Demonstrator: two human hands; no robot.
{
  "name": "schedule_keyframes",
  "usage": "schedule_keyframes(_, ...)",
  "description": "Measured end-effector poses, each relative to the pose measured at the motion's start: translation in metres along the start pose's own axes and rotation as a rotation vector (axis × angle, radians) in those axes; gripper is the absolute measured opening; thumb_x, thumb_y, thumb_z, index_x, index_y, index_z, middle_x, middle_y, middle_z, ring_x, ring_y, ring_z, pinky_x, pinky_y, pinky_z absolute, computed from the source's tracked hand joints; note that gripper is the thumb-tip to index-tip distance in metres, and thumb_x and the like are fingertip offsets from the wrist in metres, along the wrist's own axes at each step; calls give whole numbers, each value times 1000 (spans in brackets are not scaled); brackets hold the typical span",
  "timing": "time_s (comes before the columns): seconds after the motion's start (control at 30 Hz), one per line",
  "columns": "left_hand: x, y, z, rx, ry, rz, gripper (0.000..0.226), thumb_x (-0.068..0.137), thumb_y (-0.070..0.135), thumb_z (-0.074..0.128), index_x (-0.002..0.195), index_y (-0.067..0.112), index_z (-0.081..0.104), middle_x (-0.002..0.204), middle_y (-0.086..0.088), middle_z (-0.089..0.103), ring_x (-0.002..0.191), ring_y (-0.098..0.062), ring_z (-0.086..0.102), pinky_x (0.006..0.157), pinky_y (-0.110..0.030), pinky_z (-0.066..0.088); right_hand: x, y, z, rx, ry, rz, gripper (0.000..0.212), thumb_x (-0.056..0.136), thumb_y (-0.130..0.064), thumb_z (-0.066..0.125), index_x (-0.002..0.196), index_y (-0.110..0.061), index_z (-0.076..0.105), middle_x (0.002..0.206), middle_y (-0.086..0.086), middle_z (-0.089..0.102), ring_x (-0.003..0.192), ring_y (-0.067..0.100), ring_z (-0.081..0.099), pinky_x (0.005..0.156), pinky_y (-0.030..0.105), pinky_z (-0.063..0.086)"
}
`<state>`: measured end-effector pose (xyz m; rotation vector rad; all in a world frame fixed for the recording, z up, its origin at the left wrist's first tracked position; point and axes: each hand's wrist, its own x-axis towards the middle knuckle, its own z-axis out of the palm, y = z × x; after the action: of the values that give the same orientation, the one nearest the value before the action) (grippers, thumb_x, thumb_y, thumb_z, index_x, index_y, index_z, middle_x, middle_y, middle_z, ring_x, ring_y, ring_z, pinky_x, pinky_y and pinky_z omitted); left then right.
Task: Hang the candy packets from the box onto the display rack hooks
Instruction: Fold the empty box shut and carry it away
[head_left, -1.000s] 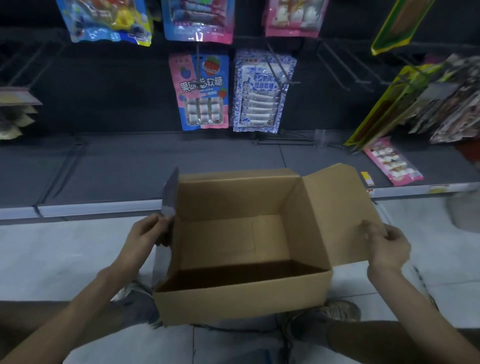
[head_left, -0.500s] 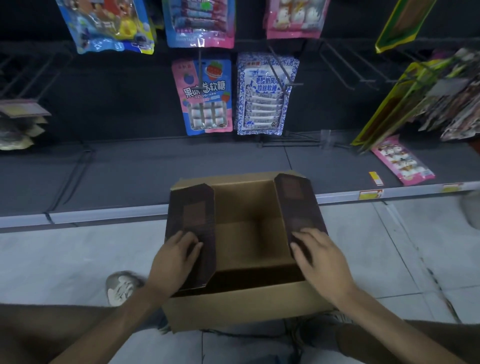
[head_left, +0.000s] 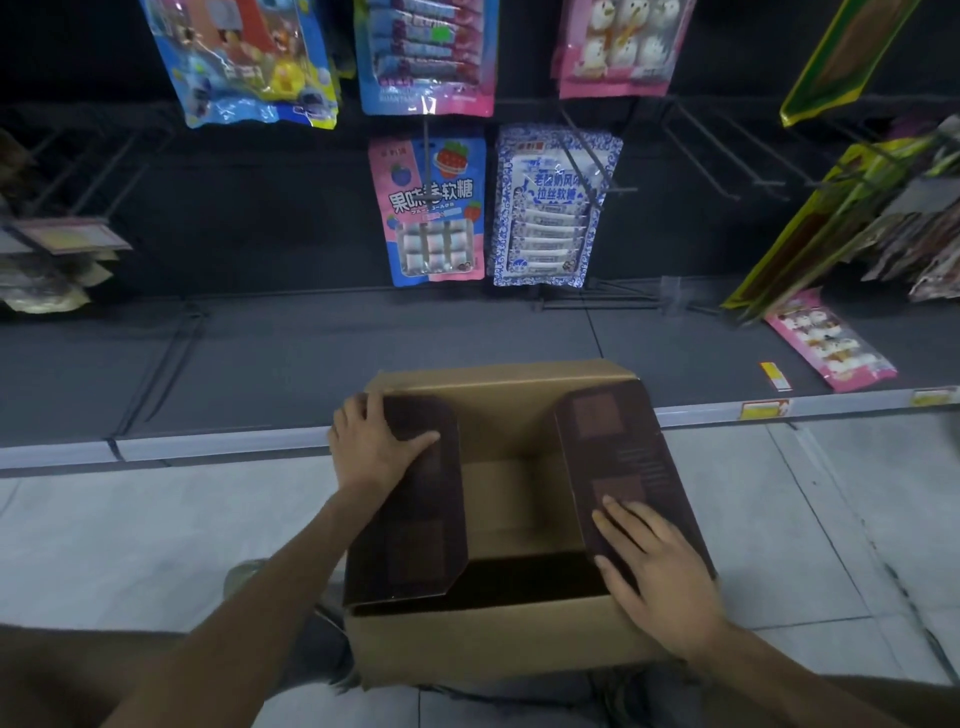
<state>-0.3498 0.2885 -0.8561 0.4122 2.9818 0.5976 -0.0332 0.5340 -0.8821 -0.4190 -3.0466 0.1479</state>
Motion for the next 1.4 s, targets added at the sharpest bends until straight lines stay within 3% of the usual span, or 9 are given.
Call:
schedule_keyframes(0.1,34,9,0,-48,-119,-159,139,57,75,88,163,17,18,163,-16,25,150,-39,26,122,-52,28,1,3,1,4,-10,8,67,108,-60,20,142,-26,67,148,-8,62,136,20,57,110,42,46)
schedule_keyframes(0.2,62,9,1,-253,-336,-313,153,54,62,97,164,5,7,166,-18,22,152,-39,31,122,-54,33,2,5,2,6,-22,1,58,103,-55,36,142,-26,67,147,-7,63,135,20,56,109,41,46)
schedule_keyframes(0.4,58,-3,12,-291,-245,-237,130,56,55,99,153,4,30,149,-14,42,141,-35,45,114,-52,43,4,4,4,18,-10,-26,55,99,-51,44,140,-23,69,147,-4,63,136,23,54,106,45,51)
schedule_keyframes(0.63,45,-14,11,-750,-170,-197,128,63,19,101,163,17,22,156,-5,42,142,-24,43,116,-43,42,5,3,8,-1,20,-40,56,97,-51,47,140,-22,69,147,-2,63,136,24,54,105,46,52)
schedule_keyframes(0.77,46,-21,5,-936,-157,-214,84,71,-8,89,141,19,52,123,2,66,112,-12,63,90,-29,56,4,3,8,-4,34,-48,56,96,-49,48,140,-22,69,147,-2,63,135,23,55,105,46,51)
schedule_keyframes(0.87,46,-25,7,-1033,-109,-226,61,78,-16,76,128,13,59,119,-8,72,116,-30,67,96,-39,57,4,2,7,1,30,-48,56,97,-48,47,141,-21,68,148,-2,63,136,24,57,106,45,51)
schedule_keyframes(1.03,18,-36,-2,-980,-48,-145,49,101,-12,42,113,25,71,110,0,75,106,-18,68,96,-37,53,4,4,6,14,50,-76,56,95,-44,50,141,-16,68,147,2,63,134,26,59,105,46,53)
schedule_keyframes(1.27,14,-58,-32,-1399,-354,-338,51,107,35,31,96,33,81,95,10,76,98,-14,59,87,-34,41,2,6,10,-7,87,-115,53,97,-40,51,137,-14,70,146,3,64,136,26,56,106,43,51)
schedule_keyframes(1.4,13,-48,-35,-1315,-495,-288,57,100,65,44,138,30,67,141,3,67,129,-19,59,103,-43,42,3,5,9,-37,77,-110,55,97,-42,48,140,-14,68,148,3,62,139,26,54,108,44,50)
